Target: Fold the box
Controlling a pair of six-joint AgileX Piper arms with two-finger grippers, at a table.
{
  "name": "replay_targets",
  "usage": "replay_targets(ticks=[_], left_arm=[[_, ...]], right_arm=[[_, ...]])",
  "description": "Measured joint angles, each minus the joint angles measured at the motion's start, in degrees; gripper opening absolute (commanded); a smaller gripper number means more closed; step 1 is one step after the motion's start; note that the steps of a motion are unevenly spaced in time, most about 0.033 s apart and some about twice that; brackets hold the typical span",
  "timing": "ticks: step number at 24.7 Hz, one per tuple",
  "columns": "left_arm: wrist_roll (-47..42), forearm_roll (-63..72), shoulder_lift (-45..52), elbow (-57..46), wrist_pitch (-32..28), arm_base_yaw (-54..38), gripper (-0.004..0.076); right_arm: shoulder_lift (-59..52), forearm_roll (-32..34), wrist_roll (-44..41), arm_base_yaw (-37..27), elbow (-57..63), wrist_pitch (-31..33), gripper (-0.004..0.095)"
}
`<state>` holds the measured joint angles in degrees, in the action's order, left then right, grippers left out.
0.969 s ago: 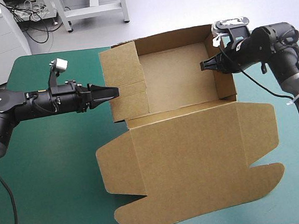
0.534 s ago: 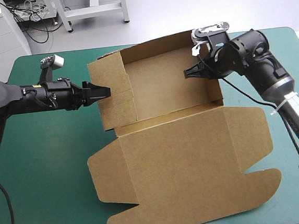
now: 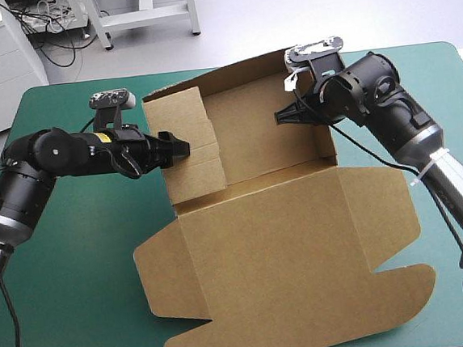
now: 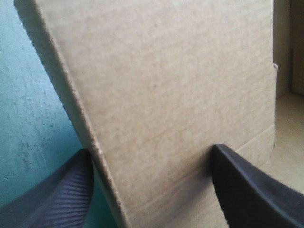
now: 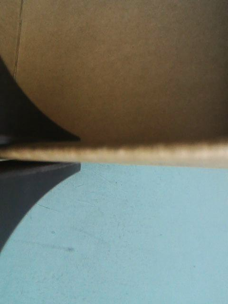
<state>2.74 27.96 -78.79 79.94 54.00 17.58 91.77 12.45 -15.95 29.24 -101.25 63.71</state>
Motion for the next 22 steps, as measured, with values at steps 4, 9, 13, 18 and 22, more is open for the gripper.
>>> replay_targets(ticks=[4,9,13,18,22], left_arm=[[-10.97,-8.77,0.06,-1.47,-6.85,5.56,0.0483],[-15.27,-10.47,0.06,-6.50,-13.13,8.59,0.0476],[-15.55,-10.35,0.01,-6.87,-13.75,8.59,0.0476],[-15.62,-9.22,0.01,-7.06,-15.02,8.59,0.0476],[-15.62,-8.53,0.01,-7.13,-15.72,8.59,0.0476]], right_arm=[[-1.15,1.21,-0.77,0.06,0.00,0.54,-0.0008],[-1.83,2.64,-0.77,0.19,0.04,2.59,-0.0008],[-1.83,2.58,-0.77,0.20,0.04,2.64,-0.0008],[-1.83,3.03,-0.77,0.20,0.04,2.64,-0.0008],[-1.83,3.40,-0.97,0.20,0.04,2.64,-0.0008]])
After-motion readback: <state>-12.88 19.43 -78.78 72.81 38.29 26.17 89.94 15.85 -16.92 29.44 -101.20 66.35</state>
